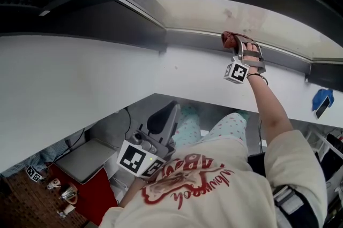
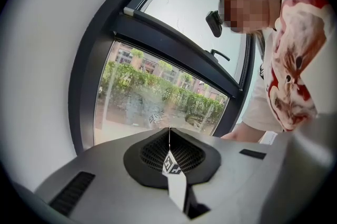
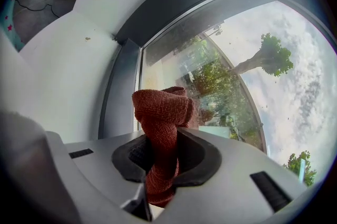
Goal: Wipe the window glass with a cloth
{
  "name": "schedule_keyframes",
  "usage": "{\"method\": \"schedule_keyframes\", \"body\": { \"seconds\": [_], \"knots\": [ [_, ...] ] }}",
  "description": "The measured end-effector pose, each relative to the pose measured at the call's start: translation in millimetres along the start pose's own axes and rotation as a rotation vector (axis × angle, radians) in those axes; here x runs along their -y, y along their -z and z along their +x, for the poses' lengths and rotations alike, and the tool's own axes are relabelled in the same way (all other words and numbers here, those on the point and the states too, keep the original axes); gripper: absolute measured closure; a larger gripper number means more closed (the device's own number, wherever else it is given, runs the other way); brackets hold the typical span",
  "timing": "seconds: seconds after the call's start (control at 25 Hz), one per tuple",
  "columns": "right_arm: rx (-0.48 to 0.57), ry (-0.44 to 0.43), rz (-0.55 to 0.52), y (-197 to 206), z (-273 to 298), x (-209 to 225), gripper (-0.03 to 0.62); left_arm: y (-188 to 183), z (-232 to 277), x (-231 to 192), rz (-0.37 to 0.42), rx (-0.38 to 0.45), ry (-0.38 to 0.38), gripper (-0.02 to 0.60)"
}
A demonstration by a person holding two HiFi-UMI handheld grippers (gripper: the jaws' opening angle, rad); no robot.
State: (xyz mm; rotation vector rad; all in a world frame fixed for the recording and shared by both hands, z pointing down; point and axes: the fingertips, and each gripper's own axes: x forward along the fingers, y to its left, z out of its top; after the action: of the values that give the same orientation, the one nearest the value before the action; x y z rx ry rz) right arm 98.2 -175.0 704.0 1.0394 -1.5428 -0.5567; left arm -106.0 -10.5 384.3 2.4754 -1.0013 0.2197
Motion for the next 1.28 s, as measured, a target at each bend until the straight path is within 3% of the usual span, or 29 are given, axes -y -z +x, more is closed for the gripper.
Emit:
{"method": "schedule_keyframes", "body": {
  "seconds": [0.6,1.28],
  "knots": [
    [-0.055,-0.104,-0.005,12.7,25.0,-40.0,0.523,13.4,3.5,-3.5,-0.013,-0.02,-0.015,0.56],
    [-0.12,-0.22,0.001,19.8,48.1,-75.4,0.523,36.5,-12.2,-14.3,-0.056,-0.021,-0.103,0.56]
  ]
}}
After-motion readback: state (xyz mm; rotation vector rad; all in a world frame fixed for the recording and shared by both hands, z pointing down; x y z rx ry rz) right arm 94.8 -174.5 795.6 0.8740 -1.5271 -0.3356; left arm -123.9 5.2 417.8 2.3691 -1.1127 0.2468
